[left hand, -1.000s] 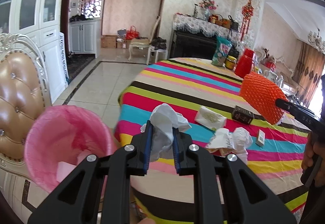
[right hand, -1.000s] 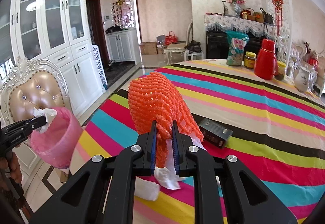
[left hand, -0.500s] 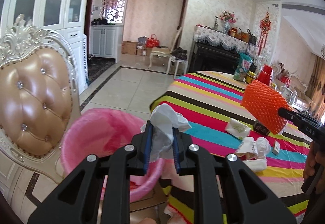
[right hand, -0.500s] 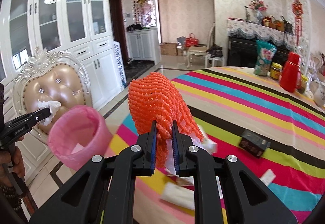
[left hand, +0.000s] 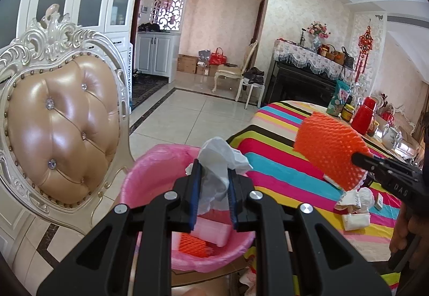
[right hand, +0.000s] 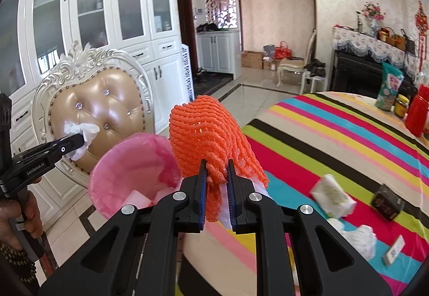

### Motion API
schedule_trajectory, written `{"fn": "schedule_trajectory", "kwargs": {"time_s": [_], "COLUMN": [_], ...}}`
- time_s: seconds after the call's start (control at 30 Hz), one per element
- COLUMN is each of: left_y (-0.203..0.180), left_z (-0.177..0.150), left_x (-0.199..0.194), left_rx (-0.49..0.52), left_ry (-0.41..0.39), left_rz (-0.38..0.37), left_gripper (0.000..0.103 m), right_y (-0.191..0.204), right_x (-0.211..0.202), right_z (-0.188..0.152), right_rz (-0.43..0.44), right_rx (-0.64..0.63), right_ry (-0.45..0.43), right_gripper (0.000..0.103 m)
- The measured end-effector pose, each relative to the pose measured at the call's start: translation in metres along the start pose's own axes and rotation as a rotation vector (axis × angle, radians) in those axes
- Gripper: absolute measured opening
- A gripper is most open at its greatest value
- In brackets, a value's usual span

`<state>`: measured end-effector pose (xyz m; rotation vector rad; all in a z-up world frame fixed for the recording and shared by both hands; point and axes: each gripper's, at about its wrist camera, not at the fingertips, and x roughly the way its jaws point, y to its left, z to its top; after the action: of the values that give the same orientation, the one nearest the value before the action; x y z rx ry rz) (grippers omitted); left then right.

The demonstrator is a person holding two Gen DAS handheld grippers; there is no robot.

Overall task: Collect trash
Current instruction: 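Carry the tissue and orange net over the pink bin with both tools, then open the left tool to drop the tissue while the right tool drops the net into the bin, then move both tools back from the bin to the trash on the table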

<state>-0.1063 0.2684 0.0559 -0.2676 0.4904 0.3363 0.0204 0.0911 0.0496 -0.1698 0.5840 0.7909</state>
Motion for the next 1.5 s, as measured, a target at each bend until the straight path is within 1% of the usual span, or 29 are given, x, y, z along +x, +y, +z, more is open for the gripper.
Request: {"fn": "schedule_trajectory", "kwargs": {"time_s": [0.47,0.73,1.0,1.03,1.07,1.1,1.13,1.17,1.2,1.23,1.5], "left_y": [0.037,0.052,0.058,0.059,0.06,0.061,0.062,0.063,0.063,0.064,0.061], "left_z": [0.005,0.008,0.006,0.006,0.007,0.007,0.006,0.007,0.008,0.008,0.007], "left_x": [0.016,0.028,0.037,0.039,0.039,0.04,0.04,0.042,0.042,0.043,0.044], "left_rx": [-0.033,-0.046,-0.049,-0.051,-0.056,-0.06,-0.062,-0.062,-0.062,-0.062,-0.059], "left_ry": [0.012,0.019,0.027,0.029,0.029,0.029,0.029,0.03,0.031,0.033,0.038], "left_rz": [0.021,0.028,0.028,0.026,0.024,0.022,0.019,0.018,0.019,0.019,0.02], "left_gripper": [0.018,0.018,0.019,0.02,0.03,0.038,0.045,0.045,0.045,0.045,0.045], "right_y": [0.065,0.082,0.091,0.092,0.093,0.093,0.093,0.093,0.093,0.092,0.082], "right_x": [0.059,0.089,0.109,0.112,0.114,0.116,0.119,0.121,0.121,0.121,0.117], "right_z": [0.003,0.004,0.002,0.002,0.002,0.002,0.001,0.001,0.0,0.0,-0.002], "right_rz": [0.08,0.104,0.128,0.131,0.132,0.131,0.128,0.128,0.129,0.128,0.102], "right_rx": [-0.069,-0.087,-0.101,-0.104,-0.105,-0.105,-0.104,-0.103,-0.102,-0.099,-0.091], "right_ry": [0.075,0.112,0.142,0.148,0.151,0.154,0.161,0.165,0.166,0.159,0.149], "right_gripper": [0.015,0.015,0.016,0.016,0.017,0.018,0.022,0.032,0.039,0.05,0.051]}}
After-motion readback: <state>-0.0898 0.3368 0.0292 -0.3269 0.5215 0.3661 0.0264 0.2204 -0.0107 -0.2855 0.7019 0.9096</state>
